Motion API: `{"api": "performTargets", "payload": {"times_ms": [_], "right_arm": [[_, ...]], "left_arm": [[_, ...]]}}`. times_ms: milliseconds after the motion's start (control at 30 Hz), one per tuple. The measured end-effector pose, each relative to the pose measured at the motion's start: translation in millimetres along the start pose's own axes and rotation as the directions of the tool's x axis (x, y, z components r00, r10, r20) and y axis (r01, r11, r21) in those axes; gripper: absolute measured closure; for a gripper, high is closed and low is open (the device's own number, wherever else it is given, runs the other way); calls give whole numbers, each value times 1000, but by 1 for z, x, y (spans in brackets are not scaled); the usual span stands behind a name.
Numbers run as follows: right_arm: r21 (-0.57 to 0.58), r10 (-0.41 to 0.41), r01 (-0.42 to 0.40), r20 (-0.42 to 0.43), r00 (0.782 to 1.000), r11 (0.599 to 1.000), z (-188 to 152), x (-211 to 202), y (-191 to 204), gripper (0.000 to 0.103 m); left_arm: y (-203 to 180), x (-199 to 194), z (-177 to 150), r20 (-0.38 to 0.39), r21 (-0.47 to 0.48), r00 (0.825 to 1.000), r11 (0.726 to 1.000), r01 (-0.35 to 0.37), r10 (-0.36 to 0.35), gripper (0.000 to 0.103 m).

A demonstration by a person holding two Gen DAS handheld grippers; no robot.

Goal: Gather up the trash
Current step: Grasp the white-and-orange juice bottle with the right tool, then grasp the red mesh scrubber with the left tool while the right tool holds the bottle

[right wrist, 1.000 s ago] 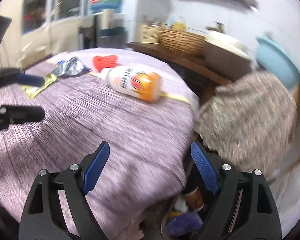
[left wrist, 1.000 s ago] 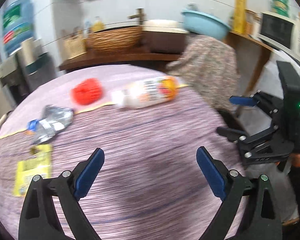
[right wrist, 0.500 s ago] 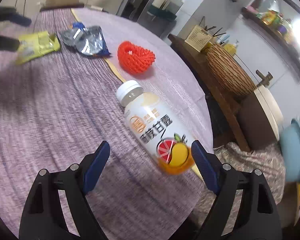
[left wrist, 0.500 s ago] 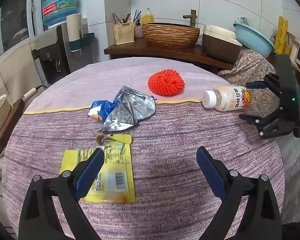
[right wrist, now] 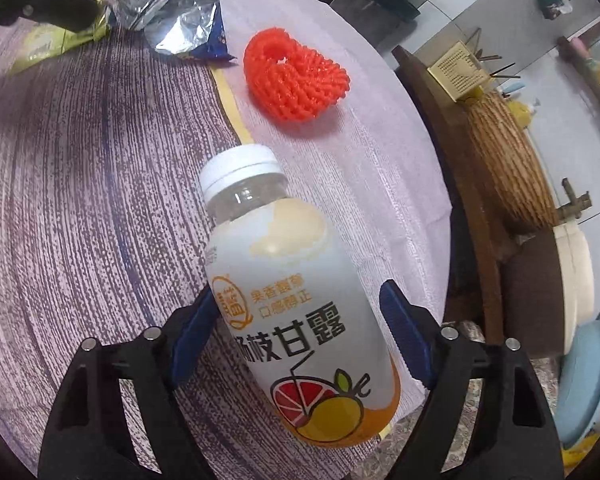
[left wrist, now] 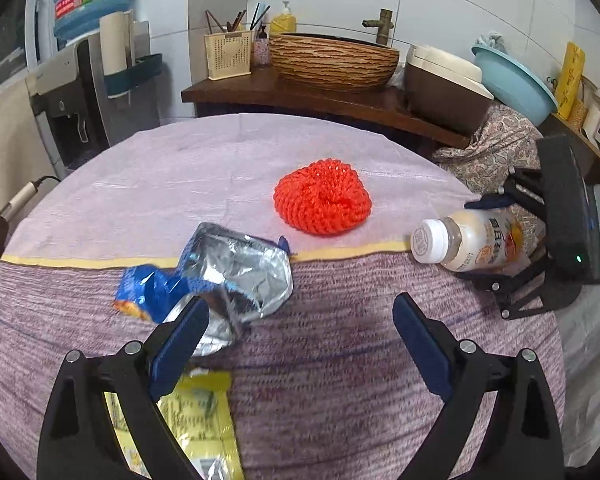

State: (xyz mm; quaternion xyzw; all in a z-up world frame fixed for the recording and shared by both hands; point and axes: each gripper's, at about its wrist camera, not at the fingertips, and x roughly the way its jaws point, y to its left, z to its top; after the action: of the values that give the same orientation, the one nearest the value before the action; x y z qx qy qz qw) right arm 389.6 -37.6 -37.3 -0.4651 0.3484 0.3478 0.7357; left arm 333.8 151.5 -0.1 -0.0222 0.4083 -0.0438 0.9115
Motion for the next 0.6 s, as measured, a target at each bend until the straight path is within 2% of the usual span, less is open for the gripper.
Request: {"api": "performTargets", "payload": {"times_ms": [100, 267, 400, 500, 567, 600], "right_arm": [[13, 6, -6, -7, 1000, 1000, 3, 5, -3, 41], [108, 29, -30, 14, 999, 994, -5, 1, -10, 41], [176, 31, -39, 51, 998, 984, -15, -9, -13, 41], [193, 34, -47, 72, 997, 980, -21, -19, -9, 41], [201, 32, -49, 86, 996, 978, -24, -25, -7, 41], [209, 29, -48, 93, 995, 977, -26, -28, -6, 41]], "left_arm": [[1, 14, 14, -8, -26, 1000, 1000, 6, -7, 11], [-1, 36, 38, -10, -71, 1000, 997, 19, -19, 11], [-7, 59, 54, -28, -68, 999, 997, -19, 17, 12], [-9, 77, 64, -55, -74, 998, 996, -48, 44, 26], [-12, 91, 68, -85, -54, 995, 996, -64, 60, 31], [-14, 96, 67, -94, -48, 994, 997, -67, 62, 38]]}}
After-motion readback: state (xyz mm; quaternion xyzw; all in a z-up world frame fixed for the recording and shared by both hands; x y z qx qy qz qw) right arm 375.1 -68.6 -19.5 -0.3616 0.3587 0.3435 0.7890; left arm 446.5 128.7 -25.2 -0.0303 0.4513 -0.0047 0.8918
